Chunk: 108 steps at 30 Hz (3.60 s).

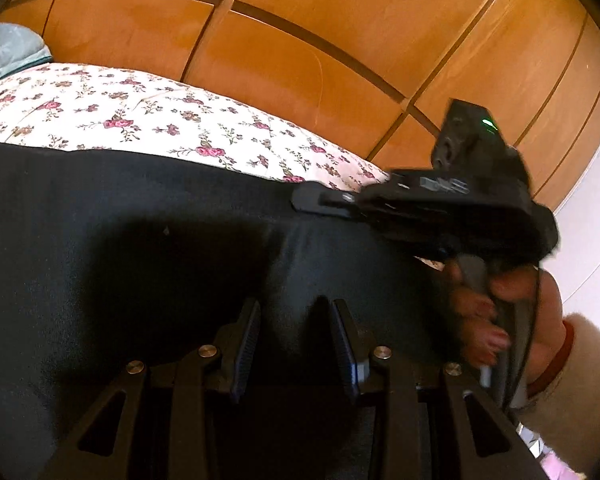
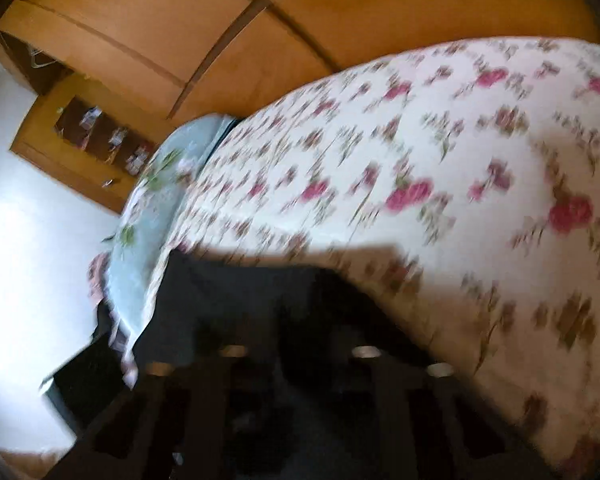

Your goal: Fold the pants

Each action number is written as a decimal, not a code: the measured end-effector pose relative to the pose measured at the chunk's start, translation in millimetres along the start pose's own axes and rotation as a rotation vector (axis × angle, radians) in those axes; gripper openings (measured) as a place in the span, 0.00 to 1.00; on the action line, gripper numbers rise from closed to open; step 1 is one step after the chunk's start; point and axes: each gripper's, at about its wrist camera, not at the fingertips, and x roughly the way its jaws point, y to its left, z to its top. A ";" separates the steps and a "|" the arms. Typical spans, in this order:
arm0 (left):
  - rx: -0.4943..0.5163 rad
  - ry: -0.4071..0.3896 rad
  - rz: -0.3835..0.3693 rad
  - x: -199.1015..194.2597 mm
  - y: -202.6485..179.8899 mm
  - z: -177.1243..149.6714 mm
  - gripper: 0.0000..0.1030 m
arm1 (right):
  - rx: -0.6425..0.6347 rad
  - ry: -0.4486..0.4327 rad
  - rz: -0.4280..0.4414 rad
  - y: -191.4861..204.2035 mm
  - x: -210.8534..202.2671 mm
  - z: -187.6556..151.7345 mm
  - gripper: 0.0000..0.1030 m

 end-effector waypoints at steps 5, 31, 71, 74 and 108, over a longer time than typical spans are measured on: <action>0.015 0.001 0.021 4.0 -0.6 -0.7 0.35 | 0.113 -0.074 -0.011 -25.8 11.6 1.4 0.06; 0.212 0.115 0.301 76.4 -45.4 61.3 0.35 | 0.074 -0.334 -0.343 -64.5 -152.3 -109.5 0.05; 0.354 0.113 0.107 3.5 -123.3 -60.1 0.46 | 0.883 -0.994 -0.567 -174.4 -418.9 -358.6 0.34; 0.381 0.115 0.124 3.8 -127.8 -63.2 0.47 | 0.868 -0.963 -0.585 -179.4 -421.5 -352.0 0.06; 0.259 0.144 0.288 -7.6 -109.8 -44.3 0.47 | 0.831 -0.973 -0.542 -199.7 -416.0 -347.0 0.53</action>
